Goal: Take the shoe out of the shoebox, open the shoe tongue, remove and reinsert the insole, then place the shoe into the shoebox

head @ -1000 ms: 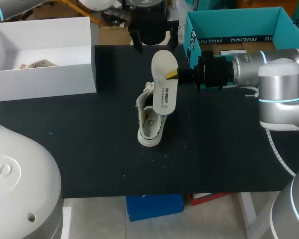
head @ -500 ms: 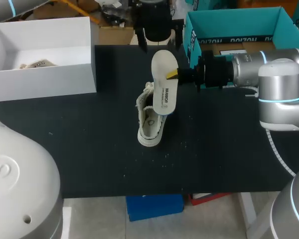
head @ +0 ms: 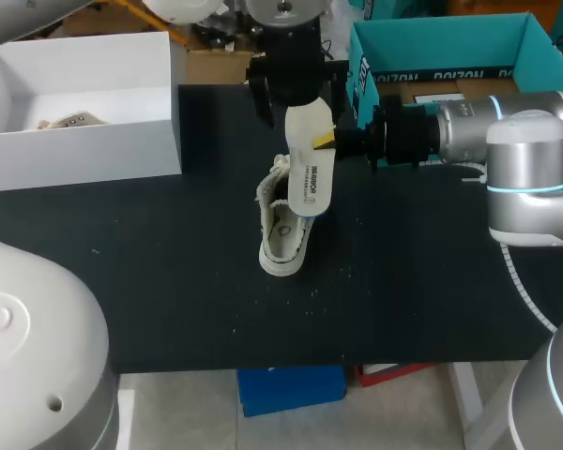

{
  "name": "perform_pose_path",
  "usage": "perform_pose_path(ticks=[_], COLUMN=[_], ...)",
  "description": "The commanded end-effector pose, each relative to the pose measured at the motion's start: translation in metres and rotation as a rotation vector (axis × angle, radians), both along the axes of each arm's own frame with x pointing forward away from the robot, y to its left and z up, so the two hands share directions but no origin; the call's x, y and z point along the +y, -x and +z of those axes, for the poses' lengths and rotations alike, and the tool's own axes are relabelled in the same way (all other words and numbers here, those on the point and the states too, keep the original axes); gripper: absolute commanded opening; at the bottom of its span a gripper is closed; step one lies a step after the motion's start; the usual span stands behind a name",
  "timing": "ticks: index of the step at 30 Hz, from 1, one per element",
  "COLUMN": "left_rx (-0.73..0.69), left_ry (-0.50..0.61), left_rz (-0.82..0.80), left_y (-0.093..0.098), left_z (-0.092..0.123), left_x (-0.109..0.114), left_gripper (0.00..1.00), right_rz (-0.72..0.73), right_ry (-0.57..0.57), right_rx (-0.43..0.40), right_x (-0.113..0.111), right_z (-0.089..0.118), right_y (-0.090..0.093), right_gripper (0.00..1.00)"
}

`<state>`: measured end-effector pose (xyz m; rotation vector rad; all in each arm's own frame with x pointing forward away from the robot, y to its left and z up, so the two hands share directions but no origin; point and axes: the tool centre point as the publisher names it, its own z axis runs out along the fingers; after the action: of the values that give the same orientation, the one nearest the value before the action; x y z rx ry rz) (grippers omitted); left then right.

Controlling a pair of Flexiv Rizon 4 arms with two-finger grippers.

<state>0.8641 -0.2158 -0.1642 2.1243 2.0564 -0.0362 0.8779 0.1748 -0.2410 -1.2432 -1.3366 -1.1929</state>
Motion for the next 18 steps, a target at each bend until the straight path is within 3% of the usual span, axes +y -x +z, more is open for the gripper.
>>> perform_pose_path(ticks=[1, 9, 18], left_rx=[-0.037, -0.019, -0.019], left_ry=[0.019, 0.022, 0.017], left_rz=[0.010, 0.019, 0.032], left_y=[0.029, 0.067, 0.087], left_z=[-0.005, -0.014, -0.016], left_x=[0.009, 0.010, 0.013], left_gripper=[1.00, 1.00, 1.00], right_rz=[0.002, 0.002, 0.002], right_ry=[0.002, 0.002, 0.002], right_rx=[0.001, 0.001, 0.001], right_x=[0.001, 0.001, 0.001], right_z=[0.000, 0.000, 0.000], right_y=[-0.001, -0.001, -0.001], right_gripper=[0.00, 0.00, 0.00])
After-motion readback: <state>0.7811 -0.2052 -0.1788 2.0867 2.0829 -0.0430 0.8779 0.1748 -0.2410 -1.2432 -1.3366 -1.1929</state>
